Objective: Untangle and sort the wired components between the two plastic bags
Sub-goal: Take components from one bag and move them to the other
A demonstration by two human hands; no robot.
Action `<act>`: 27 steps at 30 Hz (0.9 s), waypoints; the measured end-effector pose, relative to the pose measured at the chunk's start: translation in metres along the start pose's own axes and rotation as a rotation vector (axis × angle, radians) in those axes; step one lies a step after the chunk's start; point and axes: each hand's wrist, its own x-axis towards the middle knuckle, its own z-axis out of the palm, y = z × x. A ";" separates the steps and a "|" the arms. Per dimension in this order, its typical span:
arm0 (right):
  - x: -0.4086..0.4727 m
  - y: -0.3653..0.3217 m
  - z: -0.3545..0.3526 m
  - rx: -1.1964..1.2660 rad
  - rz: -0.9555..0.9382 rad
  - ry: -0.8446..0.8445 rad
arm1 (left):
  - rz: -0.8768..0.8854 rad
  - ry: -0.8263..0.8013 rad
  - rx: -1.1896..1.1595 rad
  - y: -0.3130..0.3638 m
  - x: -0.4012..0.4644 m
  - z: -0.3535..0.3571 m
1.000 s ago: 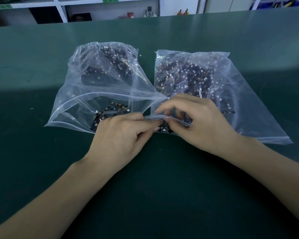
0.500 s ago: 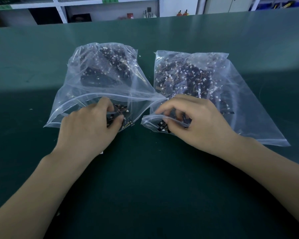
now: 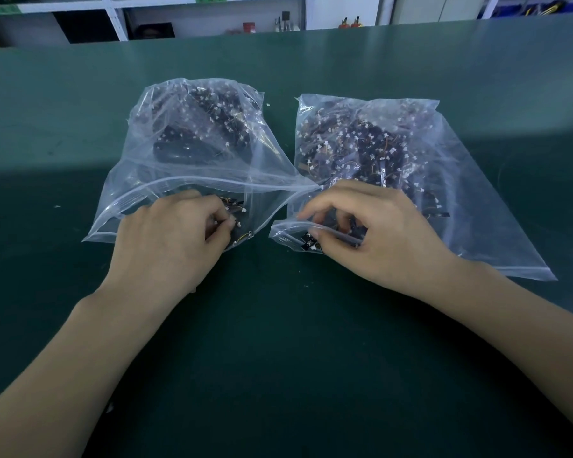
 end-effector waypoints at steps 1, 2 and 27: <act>0.000 0.000 0.000 -0.001 0.003 -0.005 | 0.012 0.023 -0.010 0.001 0.000 0.000; 0.000 0.000 0.000 -0.002 0.008 -0.011 | 0.025 0.047 -0.023 0.002 0.000 0.000; -0.001 -0.003 0.002 0.095 -0.121 0.023 | 0.468 0.101 -0.709 0.045 -0.017 0.001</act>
